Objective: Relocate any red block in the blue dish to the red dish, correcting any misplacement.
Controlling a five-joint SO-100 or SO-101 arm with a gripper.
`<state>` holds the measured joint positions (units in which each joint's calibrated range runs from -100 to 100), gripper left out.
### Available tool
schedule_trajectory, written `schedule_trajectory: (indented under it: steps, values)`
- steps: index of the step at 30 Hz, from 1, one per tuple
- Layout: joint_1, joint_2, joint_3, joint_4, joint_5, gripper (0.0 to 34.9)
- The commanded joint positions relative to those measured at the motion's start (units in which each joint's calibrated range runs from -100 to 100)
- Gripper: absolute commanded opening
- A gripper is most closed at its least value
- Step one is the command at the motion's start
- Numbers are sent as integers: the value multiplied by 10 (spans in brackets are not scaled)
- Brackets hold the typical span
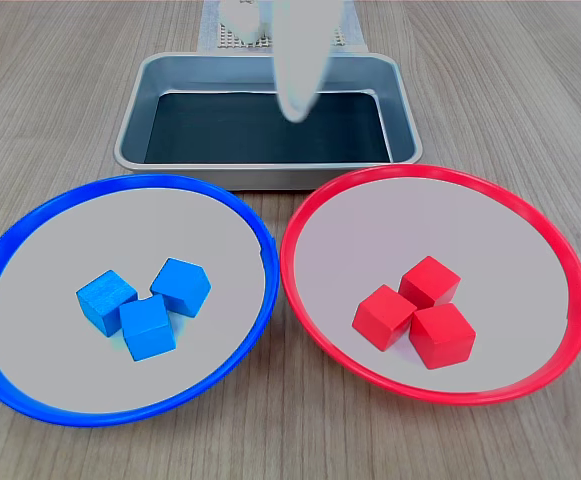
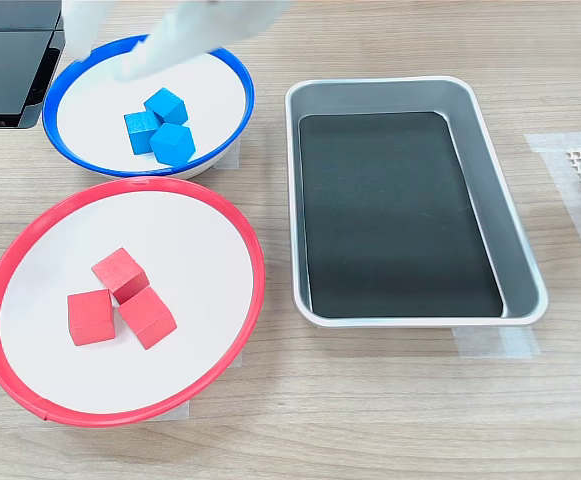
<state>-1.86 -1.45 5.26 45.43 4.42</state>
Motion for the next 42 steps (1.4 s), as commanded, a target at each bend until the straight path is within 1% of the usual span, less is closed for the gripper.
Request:
schedule_trajectory:
  steps: [1, 5, 10, 19, 26, 30, 33, 42]
  values:
    - [46, -81, 53, -49, 0, 4]
    - [77, -127, 114, -57, -2, 4]
    - [88, -213, 191, -55, -11, 4]
    - [61, -416, 353, -30, -35, 4]
    - [40, -627, 563, -27, -37, 4]
    - [35, -758, 662, 7, -36, 4]
    - [37, -817, 710, 29, -37, 4]
    - [37, -914, 790, 94, -44, 3]
